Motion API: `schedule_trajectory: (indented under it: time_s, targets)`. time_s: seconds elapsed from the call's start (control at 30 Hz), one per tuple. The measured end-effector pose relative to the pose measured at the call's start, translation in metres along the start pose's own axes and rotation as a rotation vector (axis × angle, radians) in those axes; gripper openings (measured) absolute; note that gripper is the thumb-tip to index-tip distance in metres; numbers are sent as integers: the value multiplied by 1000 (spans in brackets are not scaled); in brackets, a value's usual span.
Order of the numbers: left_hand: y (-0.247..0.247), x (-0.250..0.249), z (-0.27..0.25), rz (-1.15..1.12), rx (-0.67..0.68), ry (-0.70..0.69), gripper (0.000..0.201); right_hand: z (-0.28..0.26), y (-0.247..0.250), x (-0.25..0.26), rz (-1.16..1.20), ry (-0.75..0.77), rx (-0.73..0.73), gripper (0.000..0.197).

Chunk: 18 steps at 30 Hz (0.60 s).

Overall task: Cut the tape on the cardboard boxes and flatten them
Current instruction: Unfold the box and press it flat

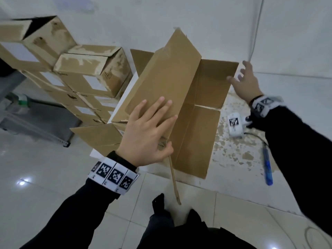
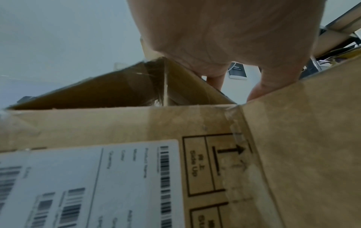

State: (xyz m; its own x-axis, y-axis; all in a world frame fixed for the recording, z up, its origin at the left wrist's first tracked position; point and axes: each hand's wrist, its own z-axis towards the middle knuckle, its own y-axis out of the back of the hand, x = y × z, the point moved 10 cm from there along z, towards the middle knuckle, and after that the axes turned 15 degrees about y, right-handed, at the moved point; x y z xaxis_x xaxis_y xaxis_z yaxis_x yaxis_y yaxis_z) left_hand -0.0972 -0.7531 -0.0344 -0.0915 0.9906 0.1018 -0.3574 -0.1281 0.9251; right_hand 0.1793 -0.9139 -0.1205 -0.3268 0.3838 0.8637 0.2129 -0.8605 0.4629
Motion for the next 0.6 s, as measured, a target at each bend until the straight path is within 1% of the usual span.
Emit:
schedule_trajectory:
  time_s: [0.07, 0.1, 0.13, 0.2, 0.23, 0.27, 0.3, 0.33, 0.37, 0.4, 0.43, 0.5, 0.6]
  targets:
    - [-8, -1, 12, -3, -3, -2, 56, -48, -5, 23, 136, 62, -30, 66]
    - [-13, -2, 20, -3, -3, -4, 56, -80, -12, 36, 236, 105, -14, 66]
    - [-20, -4, 28, -6, -2, -8, 55, -116, -24, 51, 338, 137, 58, 71]
    - [-35, -7, 48, -13, 13, -17, 54, -187, -65, 80, 500, 147, 304, 85]
    - [-45, -9, 59, -6, 36, -18, 54, -214, -86, 87, 489, 143, 407, 90]
    - [-56, -11, 71, 8, 69, -15, 55, -230, -103, 88, 434, 135, 457, 92]
    - [-69, -13, 81, 27, 109, -4, 57, -233, -114, 80, 358, 123, 440, 85]
    - [-83, -14, 90, 44, 147, 12, 59, -226, -118, 69, 314, 89, 371, 67]
    - [-98, -15, 97, 56, 182, 30, 61, -215, -117, 52, 299, 30, 267, 48]
    - [-115, -16, 101, 62, 216, 40, 63, -204, -112, 32, 308, -32, 172, 34]
    - [-134, -17, 102, 64, 251, 36, 66, -195, -106, 14, 319, -87, 102, 29]
    - [-173, -22, 95, 67, 335, -11, 76, -187, -98, -26, 307, -198, 36, 27]
    - [-228, -32, 81, 117, 498, -133, 85, -186, -91, -71, 197, -353, -18, 35]
